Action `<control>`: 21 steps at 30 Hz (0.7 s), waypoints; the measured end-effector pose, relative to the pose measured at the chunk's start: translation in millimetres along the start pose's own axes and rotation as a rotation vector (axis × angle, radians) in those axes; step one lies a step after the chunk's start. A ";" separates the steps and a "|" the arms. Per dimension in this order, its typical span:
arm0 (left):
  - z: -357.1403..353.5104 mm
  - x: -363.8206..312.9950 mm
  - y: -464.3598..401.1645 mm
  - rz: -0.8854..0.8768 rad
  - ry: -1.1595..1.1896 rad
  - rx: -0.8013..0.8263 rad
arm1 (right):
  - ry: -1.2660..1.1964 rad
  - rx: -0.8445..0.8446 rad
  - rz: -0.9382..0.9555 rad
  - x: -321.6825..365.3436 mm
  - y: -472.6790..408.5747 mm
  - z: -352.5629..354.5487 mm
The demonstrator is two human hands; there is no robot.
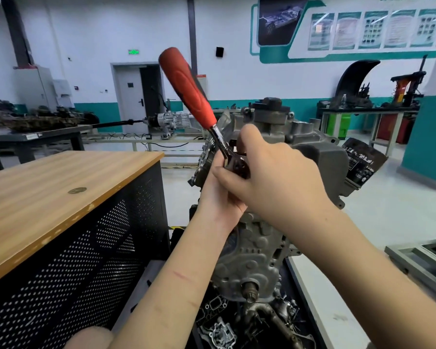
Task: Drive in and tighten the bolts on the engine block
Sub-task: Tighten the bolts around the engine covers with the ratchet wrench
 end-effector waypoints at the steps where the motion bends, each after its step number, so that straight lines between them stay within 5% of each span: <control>1: 0.0 -0.4 -1.3 -0.013 -0.003 0.003 | -0.018 -0.006 0.001 0.3 1.5 -0.3; 5: -0.5 -1.3 -2.7 -0.020 0.035 0.011 | -0.232 0.021 -0.021 0.3 2.7 -7.4; 9: -4.8 2.3 -0.1 0.035 0.114 0.022 | -0.752 0.175 -0.269 -20.5 -2.9 -25.5; 12: -6.7 6.3 2.0 0.074 0.107 0.025 | -0.869 0.242 -0.347 -27.2 -1.0 -35.3; 21: -10.1 -1.1 1.3 -0.006 0.093 0.096 | -0.037 0.094 0.048 10.5 -3.0 -11.9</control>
Point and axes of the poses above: each hand's wrist, its own y-axis away from the middle knuckle, its own z-axis out of the back of the hand, x = y × z, the point moved 10 cm from there along -y, towards the middle knuckle, and after that the axes turned 11 degrees about -z, right-handed, at the moved point
